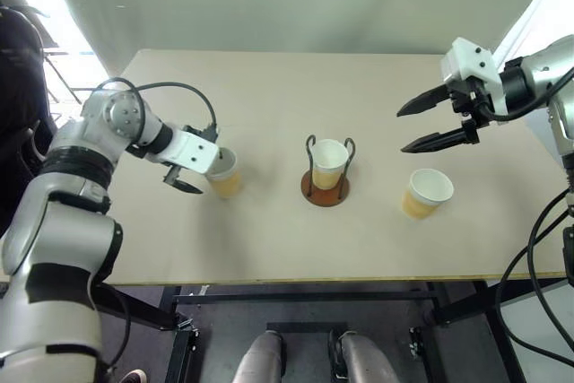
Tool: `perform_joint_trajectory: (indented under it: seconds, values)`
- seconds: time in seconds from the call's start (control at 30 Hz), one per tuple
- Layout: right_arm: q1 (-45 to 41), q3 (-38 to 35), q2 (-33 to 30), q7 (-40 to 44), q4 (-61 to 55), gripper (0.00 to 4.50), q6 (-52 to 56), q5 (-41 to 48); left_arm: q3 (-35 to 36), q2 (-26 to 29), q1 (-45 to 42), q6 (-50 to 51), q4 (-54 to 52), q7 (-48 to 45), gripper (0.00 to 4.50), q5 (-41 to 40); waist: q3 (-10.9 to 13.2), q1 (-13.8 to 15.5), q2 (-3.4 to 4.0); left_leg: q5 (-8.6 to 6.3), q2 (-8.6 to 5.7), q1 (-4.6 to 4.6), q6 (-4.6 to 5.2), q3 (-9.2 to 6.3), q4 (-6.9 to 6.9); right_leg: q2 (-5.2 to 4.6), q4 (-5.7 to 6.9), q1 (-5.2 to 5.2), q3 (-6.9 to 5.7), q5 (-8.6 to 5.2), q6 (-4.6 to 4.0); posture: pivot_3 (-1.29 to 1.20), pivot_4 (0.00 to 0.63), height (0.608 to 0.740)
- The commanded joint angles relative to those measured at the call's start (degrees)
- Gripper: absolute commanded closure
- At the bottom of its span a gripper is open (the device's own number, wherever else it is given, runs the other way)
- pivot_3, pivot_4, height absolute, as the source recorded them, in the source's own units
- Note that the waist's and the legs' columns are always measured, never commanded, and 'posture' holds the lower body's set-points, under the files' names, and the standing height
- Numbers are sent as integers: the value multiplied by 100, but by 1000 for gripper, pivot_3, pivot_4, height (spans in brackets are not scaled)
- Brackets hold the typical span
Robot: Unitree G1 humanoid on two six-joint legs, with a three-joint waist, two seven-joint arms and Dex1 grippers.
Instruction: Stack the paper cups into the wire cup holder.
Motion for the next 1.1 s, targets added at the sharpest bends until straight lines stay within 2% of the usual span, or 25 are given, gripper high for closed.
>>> perform_joint_trajectory:
  seconds: [0.03,0.07,0.37,0.43,0.67,1.1]
  values:
    - [-13,-110,-81,22,-181,976,-35,32,133,4,-177,-200,22,97,363,69,0,1,0,0,-1,0,0,2,0,1,0,0,0,0,0,0,150,740]
    - [-2,-111,-88,22,-194,976,-31,35,129,-1,-183,-237,30,98,565,93,0,1,0,0,0,0,0,0,0,-1,0,0,0,0,0,0,150,740]
    - [324,-34,-263,22,-469,976,-26,154,327,-91,-415,-57,2,-726,3872,-210,0,15,-1,0,-2,-2,0,-1,5,-1,-4,4,0,2,4,0,150,740]
    - [368,-10,-291,22,-502,976,-38,174,369,-111,-498,9,4,-866,4466,-234,-1,15,-1,0,-2,-2,1,1,5,0,-6,5,0,3,5,0,150,740]
    - [372,29,-265,22,-378,976,-269,77,565,-270,-871,412,22,-1245,4466,-424,-1,12,-1,0,-2,-4,3,1,8,3,-13,8,1,7,11,0,150,740]
    - [260,255,-324,22,-20,976,-692,76,537,-888,-2295,966,533,-1269,4466,-506,1,18,1,-23,-2,-22,34,4,29,-7,-29,9,9,0,29,0,150,740]
